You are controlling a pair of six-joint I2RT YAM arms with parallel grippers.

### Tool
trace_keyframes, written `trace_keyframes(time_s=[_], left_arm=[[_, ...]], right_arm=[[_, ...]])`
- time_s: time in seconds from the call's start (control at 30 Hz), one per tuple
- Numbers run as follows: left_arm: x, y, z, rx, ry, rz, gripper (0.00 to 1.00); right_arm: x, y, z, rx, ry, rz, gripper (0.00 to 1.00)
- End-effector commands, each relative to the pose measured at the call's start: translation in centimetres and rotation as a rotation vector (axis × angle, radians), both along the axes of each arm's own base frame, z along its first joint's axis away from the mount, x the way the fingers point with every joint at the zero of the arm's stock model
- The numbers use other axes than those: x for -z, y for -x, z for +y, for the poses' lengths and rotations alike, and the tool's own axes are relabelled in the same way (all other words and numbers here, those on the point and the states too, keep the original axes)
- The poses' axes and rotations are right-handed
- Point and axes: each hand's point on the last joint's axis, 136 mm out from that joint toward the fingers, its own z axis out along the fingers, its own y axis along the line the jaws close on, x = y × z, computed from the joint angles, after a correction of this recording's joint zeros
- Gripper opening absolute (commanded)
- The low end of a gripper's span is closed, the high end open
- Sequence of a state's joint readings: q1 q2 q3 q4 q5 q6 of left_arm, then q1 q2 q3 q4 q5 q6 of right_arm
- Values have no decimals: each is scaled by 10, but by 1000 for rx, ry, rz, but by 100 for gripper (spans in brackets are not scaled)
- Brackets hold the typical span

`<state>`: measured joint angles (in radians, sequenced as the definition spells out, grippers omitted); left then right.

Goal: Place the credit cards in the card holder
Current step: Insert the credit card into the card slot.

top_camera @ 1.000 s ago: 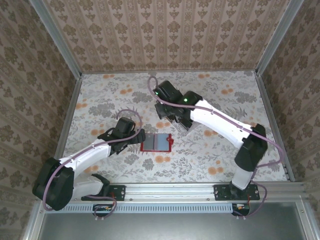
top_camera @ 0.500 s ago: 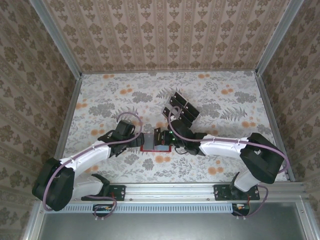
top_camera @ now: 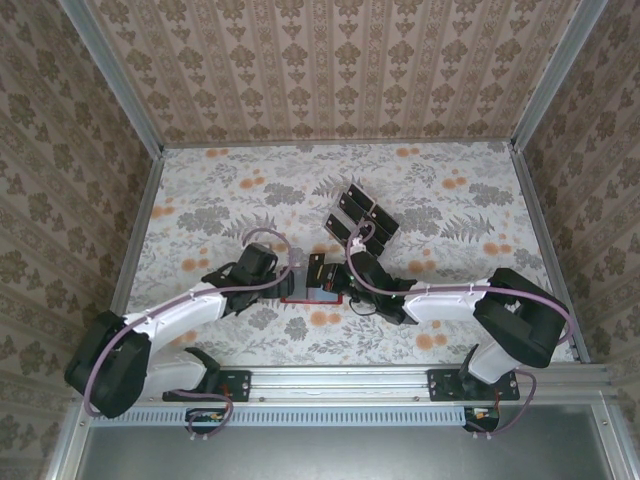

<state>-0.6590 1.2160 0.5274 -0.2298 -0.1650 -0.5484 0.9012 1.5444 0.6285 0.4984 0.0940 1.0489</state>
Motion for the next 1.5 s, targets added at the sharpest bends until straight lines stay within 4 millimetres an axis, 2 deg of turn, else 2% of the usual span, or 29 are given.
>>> trace_keyframes(time_s=[0.0,0.23,0.7,1.03,1.47], left_arm=[[2,-5,-2,21,-37,-23,100],[11,-6,-5,25,-75,-14,100],[30,4,11,-27,-149,38,100],[35,8,14,-35,-152,48,100],[37,10,14,-36,-147,49,100]], right_arm=[[-9,-4,-5,34,-30,-30,0],[0,-3,-10,41,-36,-20,0],[11,-6,-11,47,-59,-28,0],[20,-11,-3,49,-101,-44,0],[32,-10,-12,86,-101,-48,0]])
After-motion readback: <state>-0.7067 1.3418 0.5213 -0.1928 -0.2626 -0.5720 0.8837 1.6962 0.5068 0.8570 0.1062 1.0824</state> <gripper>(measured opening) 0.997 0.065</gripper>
